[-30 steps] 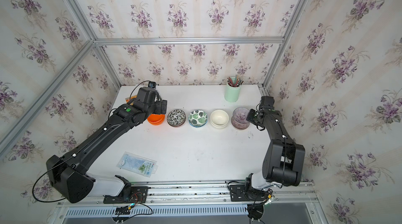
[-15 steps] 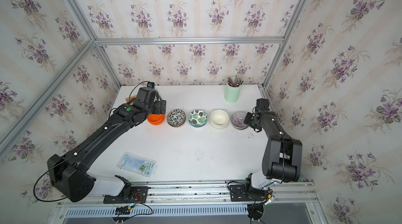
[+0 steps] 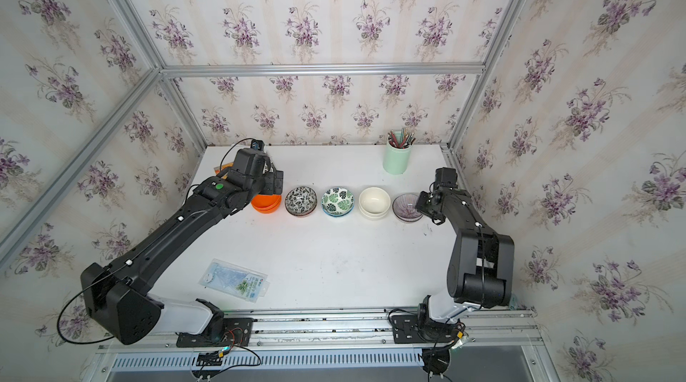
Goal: Stack the bowls
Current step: Place the bowl on the bowl.
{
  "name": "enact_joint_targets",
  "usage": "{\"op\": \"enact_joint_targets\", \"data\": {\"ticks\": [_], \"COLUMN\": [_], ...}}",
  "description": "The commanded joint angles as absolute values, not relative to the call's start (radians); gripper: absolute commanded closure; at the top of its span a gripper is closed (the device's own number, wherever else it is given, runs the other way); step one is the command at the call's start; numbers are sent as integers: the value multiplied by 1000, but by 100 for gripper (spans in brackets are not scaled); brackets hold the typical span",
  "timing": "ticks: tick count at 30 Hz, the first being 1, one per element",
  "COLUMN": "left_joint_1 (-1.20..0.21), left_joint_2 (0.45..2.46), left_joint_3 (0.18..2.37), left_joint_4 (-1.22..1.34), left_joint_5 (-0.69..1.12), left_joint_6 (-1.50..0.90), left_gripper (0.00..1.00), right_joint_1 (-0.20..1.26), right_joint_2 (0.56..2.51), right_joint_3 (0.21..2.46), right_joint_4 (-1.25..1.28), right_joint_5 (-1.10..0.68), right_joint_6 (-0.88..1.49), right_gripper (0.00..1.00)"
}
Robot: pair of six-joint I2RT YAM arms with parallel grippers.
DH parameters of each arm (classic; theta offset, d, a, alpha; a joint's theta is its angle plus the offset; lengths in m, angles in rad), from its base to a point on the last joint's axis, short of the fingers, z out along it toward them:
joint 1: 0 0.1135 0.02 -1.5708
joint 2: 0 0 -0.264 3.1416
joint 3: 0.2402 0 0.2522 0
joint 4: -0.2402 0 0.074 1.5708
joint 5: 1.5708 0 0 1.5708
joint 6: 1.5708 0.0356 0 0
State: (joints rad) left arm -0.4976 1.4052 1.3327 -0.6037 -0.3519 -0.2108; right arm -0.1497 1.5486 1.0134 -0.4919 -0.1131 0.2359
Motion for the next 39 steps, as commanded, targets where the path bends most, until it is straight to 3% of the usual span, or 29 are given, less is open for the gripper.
{"op": "enact_joint_targets", "data": {"ticks": [1,11,34,39], "left_joint_1": [-497,-497,-496,-495], "left_joint_2": [1408,1408,1446,1445], "left_joint_3": [1339,1355,1362,1364], "left_joint_4": [-605,-617,-625,-627], "left_joint_5": [-350,-345,-359,-364], "left_joint_6": [-219,-222,-218,-215], "left_gripper": [0,0,0,0], "right_joint_1": [-150,-150,-150,-150], "right_joint_2": [1520,1525,1538,1513], "right_joint_3": [1014,974,956,965], "right_joint_4": [-487,-454,-413,-422], "right_joint_5": [-56,-70,-90,-79], "right_joint_6": [249,258,270,267], "right_gripper": [72,86,88,84]}}
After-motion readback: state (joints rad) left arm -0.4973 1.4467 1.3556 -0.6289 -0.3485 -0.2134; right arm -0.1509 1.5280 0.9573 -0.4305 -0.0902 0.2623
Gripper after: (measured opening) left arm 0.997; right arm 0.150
